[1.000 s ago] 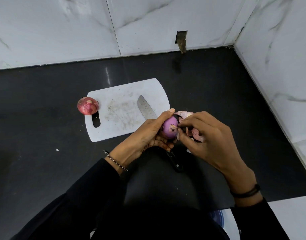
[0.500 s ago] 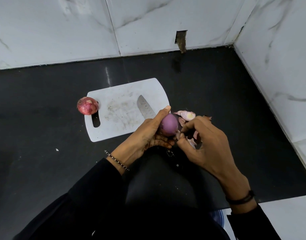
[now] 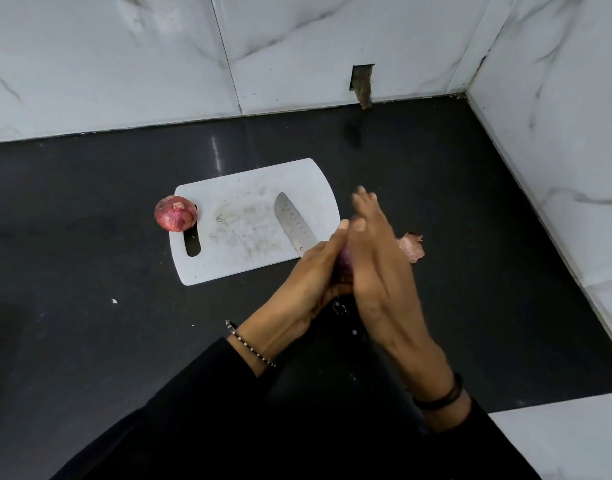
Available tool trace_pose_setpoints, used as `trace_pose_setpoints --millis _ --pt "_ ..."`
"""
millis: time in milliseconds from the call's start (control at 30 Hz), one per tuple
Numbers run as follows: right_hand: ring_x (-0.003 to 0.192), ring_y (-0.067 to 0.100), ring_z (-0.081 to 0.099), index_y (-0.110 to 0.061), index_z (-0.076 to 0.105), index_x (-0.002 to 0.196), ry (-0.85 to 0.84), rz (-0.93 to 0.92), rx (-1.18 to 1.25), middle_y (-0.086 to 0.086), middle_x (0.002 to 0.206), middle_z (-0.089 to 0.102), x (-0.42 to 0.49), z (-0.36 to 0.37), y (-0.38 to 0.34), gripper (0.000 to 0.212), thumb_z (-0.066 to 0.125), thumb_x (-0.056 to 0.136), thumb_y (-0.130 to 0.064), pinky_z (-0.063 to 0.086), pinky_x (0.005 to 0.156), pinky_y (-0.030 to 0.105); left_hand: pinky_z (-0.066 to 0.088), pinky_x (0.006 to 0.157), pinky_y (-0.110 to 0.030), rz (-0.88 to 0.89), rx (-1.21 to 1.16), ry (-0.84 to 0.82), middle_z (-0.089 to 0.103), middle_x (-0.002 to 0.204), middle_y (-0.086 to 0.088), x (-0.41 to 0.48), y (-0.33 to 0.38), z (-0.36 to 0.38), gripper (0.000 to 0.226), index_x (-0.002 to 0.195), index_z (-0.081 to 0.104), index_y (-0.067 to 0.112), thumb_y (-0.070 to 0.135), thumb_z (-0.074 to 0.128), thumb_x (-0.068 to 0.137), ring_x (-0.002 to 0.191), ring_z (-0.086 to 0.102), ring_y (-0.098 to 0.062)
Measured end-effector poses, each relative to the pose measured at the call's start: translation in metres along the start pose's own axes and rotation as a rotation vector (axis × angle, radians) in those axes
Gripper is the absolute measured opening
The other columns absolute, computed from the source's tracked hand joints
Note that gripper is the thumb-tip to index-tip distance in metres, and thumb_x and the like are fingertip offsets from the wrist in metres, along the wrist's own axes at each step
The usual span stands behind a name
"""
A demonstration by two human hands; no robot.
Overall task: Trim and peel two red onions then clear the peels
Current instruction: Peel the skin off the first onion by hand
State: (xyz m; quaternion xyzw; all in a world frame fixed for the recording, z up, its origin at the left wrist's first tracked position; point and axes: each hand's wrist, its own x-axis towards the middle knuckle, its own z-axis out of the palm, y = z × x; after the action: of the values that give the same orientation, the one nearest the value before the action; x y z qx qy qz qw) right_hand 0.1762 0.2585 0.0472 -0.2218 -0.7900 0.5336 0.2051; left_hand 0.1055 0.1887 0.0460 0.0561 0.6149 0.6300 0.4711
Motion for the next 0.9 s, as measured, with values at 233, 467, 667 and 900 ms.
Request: trace_pose_setpoints --millis 233,467,667,900 --pt "0.152 -0.002 0.002 -0.024 0.017 0.159 0.107 -0.071 -0.234 -0.021 0.163 0.005 0.011 0.033 0.010 0.071 0.002 0.101 -0.061 0.009 0.127 0.038 0.050 0.075 -0.007 0.106 -0.085 0.038 0.070 0.097 0.023 -0.009 -0.013 0.014 0.018 0.103 0.059 0.033 0.035 0.041 0.104 0.090 0.066 0.012" --pt "0.153 0.003 0.008 -0.026 0.028 0.157 0.119 0.165 -0.065 -0.007 0.166 0.020 0.040 -0.002 0.012 0.065 0.009 0.104 -0.058 0.007 0.127 0.042 0.057 0.095 -0.039 0.035 -0.097 0.063 0.074 0.111 -0.009 -0.009 -0.007 0.008 0.038 0.117 0.066 0.014 0.044 0.049 0.102 0.101 0.072 -0.022" --pt "0.136 -0.005 0.030 -0.039 0.040 0.151 0.105 0.340 0.153 -0.014 0.158 0.036 0.045 -0.026 0.021 0.069 0.007 0.098 -0.070 0.020 0.113 0.029 0.059 0.088 -0.045 -0.034 -0.257 0.076 0.074 0.100 -0.019 -0.009 -0.001 0.002 0.041 0.113 0.060 0.007 0.045 0.059 0.096 0.091 0.071 -0.031" --pt "0.132 -0.004 0.043 -0.028 0.049 0.146 0.260 0.271 0.163 -0.013 0.149 0.049 0.035 -0.018 0.012 0.070 0.011 0.100 -0.067 0.027 0.115 0.024 0.055 0.098 -0.046 -0.084 -0.317 0.082 0.071 0.114 -0.024 -0.010 0.001 0.006 0.049 0.122 0.060 0.006 0.048 0.054 0.098 0.108 0.070 -0.035"
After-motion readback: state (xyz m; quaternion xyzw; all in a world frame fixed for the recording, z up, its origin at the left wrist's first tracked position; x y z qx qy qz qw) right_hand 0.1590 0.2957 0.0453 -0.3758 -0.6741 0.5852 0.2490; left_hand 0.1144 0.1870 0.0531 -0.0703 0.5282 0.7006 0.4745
